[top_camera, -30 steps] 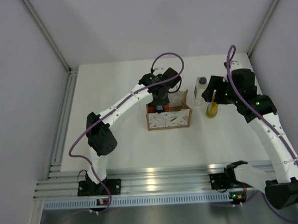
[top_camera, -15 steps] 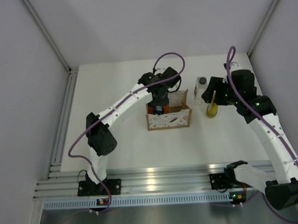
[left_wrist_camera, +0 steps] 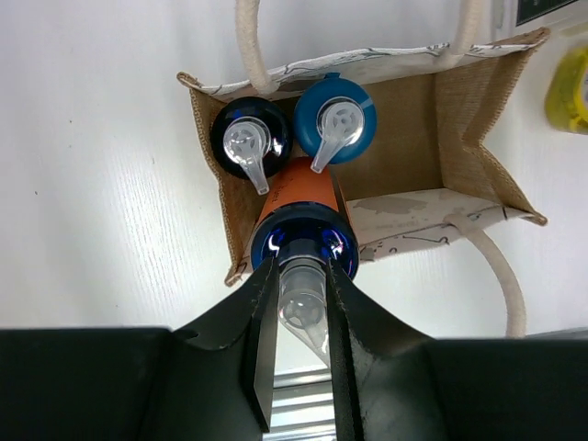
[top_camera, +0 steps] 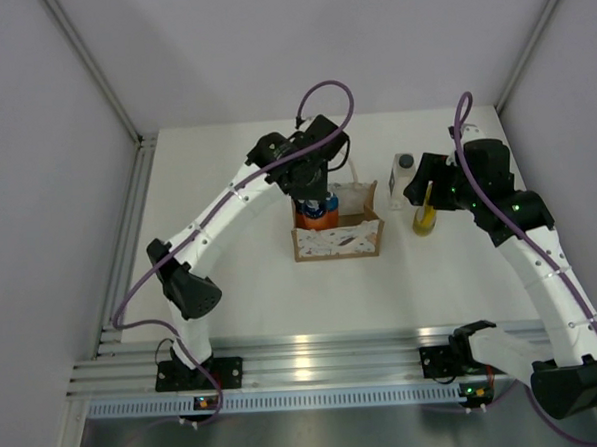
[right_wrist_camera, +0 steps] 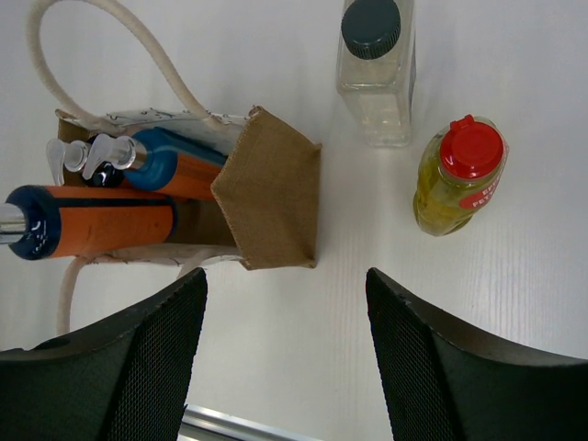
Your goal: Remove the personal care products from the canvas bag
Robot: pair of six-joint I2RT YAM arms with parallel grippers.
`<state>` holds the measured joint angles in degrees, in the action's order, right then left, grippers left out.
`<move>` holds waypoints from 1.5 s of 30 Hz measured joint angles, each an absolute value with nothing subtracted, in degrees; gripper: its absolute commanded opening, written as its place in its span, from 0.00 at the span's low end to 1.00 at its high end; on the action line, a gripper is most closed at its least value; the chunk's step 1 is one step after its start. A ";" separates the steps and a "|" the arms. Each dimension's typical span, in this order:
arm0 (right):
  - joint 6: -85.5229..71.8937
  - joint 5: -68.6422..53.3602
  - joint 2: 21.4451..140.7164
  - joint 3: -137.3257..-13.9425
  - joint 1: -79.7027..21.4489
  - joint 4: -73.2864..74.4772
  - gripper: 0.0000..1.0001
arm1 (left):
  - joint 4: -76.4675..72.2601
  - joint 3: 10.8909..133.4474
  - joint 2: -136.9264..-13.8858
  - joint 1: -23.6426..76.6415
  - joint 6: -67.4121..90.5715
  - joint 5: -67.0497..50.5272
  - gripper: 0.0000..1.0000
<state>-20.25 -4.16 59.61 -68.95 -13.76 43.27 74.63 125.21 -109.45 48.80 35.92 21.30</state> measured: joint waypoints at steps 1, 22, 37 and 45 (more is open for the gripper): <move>-20.25 -4.12 59.61 -68.95 -13.76 43.27 0.68 | 75.07 125.84 -109.12 48.80 35.79 21.17 0.00; -20.25 -2.81 59.29 -68.62 -13.76 43.22 0.68 | 78.91 135.09 -98.87 42.87 36.29 20.95 0.00; -20.86 -2.66 58.11 -67.90 -13.76 43.44 0.68 | 78.11 123.50 -90.35 35.24 35.75 26.48 0.00; -21.26 -2.68 57.78 -67.90 -13.76 43.48 0.68 | 68.34 107.31 -90.56 30.44 33.98 27.29 0.00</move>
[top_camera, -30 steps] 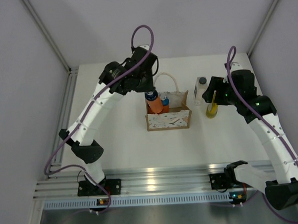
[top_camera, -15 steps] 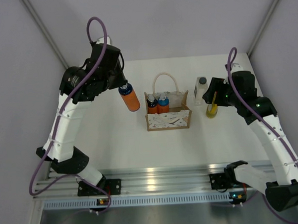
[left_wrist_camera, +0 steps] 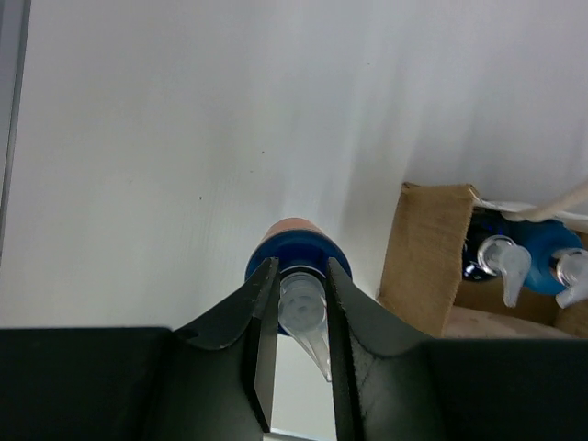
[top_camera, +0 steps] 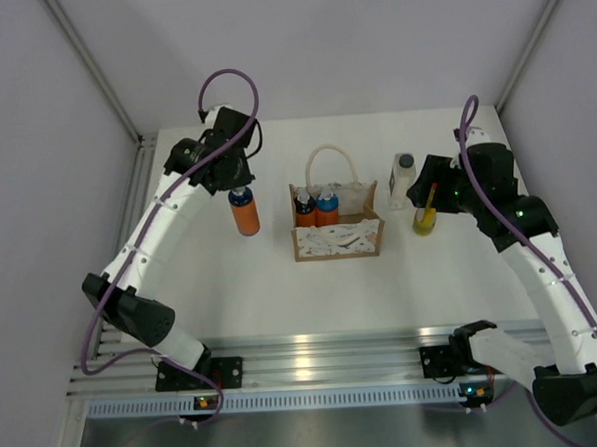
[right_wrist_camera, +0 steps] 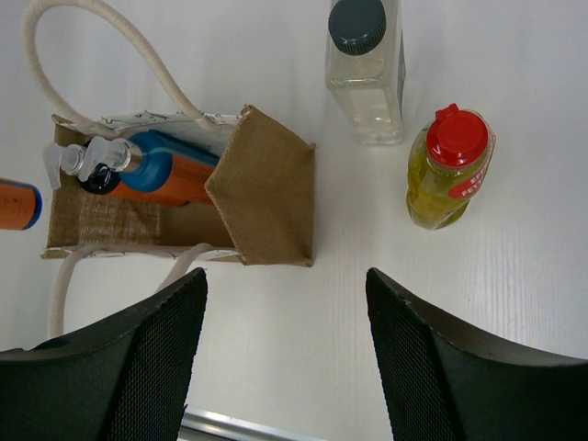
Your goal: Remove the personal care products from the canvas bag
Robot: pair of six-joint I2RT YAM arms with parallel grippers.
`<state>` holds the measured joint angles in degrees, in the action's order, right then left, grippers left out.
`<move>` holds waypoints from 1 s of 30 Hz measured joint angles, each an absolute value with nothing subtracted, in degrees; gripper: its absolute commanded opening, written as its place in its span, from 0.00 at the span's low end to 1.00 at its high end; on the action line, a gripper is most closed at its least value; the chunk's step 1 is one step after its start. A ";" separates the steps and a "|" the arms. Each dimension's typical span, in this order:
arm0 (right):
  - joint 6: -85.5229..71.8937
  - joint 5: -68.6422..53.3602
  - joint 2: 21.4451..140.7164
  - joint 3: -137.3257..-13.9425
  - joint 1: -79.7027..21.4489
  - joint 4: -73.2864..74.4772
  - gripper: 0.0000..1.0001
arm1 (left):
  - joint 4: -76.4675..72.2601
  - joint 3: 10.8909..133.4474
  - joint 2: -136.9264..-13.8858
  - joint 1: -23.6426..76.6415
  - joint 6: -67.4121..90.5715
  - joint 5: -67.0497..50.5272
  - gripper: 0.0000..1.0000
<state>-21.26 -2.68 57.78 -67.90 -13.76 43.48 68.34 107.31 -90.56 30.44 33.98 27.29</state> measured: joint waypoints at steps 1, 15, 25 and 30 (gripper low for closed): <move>-21.26 -2.68 57.63 -67.90 -13.76 43.46 0.68 | 66.78 105.82 -90.56 29.71 33.80 27.27 0.00; -21.15 -4.99 56.49 -67.90 -13.76 43.48 0.68 | 43.11 89.84 -94.17 20.60 29.93 26.39 0.00; -20.43 -9.21 55.77 -67.90 -13.76 43.77 0.69 | 34.96 89.47 -99.79 18.79 28.99 26.68 0.26; -19.49 -12.60 56.18 -68.58 -13.76 44.18 0.69 | 33.74 89.41 -99.83 18.81 29.47 26.92 0.68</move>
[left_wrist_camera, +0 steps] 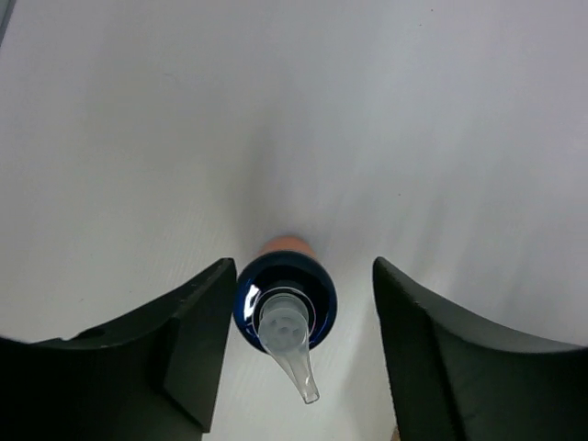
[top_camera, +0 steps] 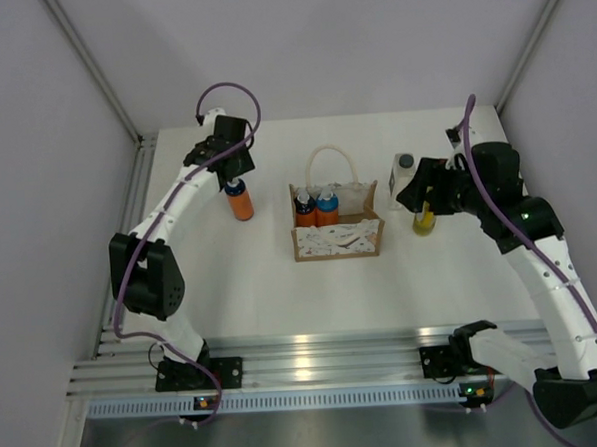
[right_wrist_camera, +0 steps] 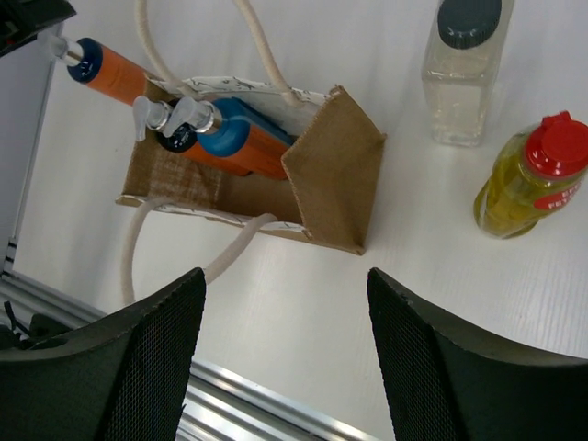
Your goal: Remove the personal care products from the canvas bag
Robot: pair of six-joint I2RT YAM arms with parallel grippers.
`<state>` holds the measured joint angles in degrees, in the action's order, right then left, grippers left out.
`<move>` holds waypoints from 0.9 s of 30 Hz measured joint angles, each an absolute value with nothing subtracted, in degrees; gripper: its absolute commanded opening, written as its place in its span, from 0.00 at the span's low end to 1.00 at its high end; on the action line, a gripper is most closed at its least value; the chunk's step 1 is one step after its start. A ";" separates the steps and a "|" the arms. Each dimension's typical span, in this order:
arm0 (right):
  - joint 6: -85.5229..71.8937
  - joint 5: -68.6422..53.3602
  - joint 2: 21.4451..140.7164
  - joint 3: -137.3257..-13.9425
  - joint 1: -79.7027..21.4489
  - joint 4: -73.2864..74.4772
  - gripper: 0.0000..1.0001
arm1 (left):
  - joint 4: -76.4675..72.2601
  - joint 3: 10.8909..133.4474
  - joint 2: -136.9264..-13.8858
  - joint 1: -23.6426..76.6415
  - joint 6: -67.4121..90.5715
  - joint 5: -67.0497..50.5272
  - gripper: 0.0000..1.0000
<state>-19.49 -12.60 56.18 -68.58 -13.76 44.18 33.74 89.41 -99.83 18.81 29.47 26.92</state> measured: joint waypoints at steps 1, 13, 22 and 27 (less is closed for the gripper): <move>-19.44 -13.30 56.60 -69.21 -13.87 44.21 0.69 | 33.45 89.41 -99.83 18.81 29.58 26.85 0.76; -19.38 -5.08 73.52 -82.54 -29.23 44.25 0.60 | 35.73 90.02 -93.41 19.99 29.71 22.52 0.98; -27.64 11.22 92.20 -98.06 -37.26 48.69 0.60 | 37.89 84.75 -77.47 30.81 34.81 20.10 0.99; -31.79 16.62 99.92 -104.51 -40.03 50.76 0.56 | 39.79 78.61 -75.11 33.21 37.28 18.79 0.99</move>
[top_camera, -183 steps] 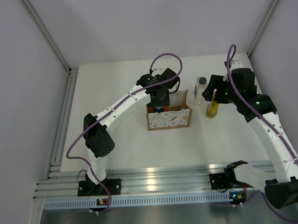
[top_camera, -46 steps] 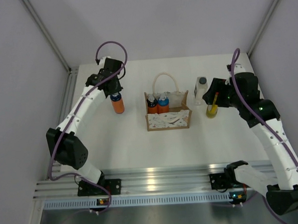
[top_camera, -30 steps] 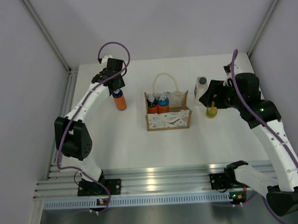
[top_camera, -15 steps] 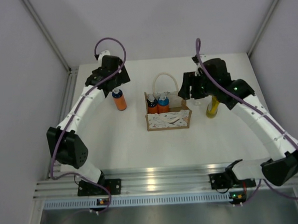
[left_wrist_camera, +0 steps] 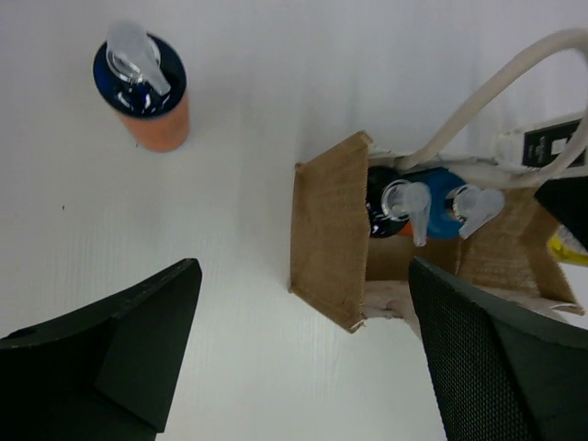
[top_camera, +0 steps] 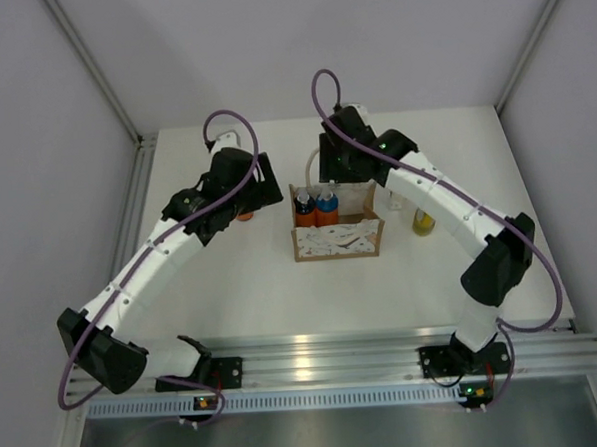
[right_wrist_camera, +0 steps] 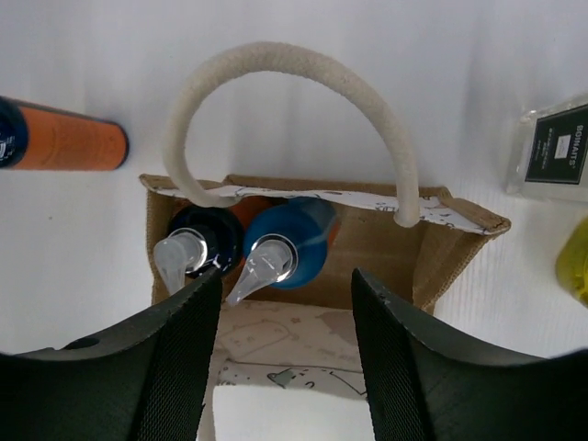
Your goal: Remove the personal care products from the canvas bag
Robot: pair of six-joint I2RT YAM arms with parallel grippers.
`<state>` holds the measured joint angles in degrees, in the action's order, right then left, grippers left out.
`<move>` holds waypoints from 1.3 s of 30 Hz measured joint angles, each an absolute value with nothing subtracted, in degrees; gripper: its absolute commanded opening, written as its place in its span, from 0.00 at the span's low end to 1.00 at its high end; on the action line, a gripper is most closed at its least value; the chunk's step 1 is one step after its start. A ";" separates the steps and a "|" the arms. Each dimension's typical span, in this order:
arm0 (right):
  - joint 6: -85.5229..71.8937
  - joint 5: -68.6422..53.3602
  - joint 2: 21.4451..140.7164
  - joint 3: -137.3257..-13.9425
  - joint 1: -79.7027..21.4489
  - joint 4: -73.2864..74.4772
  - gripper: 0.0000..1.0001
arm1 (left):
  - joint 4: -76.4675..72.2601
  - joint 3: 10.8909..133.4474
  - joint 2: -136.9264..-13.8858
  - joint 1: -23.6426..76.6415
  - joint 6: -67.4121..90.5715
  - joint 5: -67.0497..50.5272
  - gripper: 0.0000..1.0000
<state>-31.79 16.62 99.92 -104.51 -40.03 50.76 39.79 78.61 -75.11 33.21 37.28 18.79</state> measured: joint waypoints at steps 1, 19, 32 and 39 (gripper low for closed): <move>-32.56 17.41 100.90 -104.92 -40.32 51.09 0.56 | 40.77 77.36 -74.85 33.26 37.58 18.50 0.99; -38.24 24.14 110.21 -110.93 -44.51 55.77 0.45 | 46.17 66.85 -69.49 33.28 37.12 12.47 0.99; -41.17 26.02 111.74 -110.93 -44.99 57.12 0.34 | 46.46 66.85 -70.37 33.28 34.35 9.58 0.99; -41.89 26.44 112.07 -110.93 -44.99 57.12 0.29 | 46.59 66.85 -71.05 33.32 32.93 8.56 0.98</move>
<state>-41.89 26.44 112.07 -110.93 -44.99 57.12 46.59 66.85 -71.05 33.32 32.93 8.56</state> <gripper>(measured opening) 0.303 0.985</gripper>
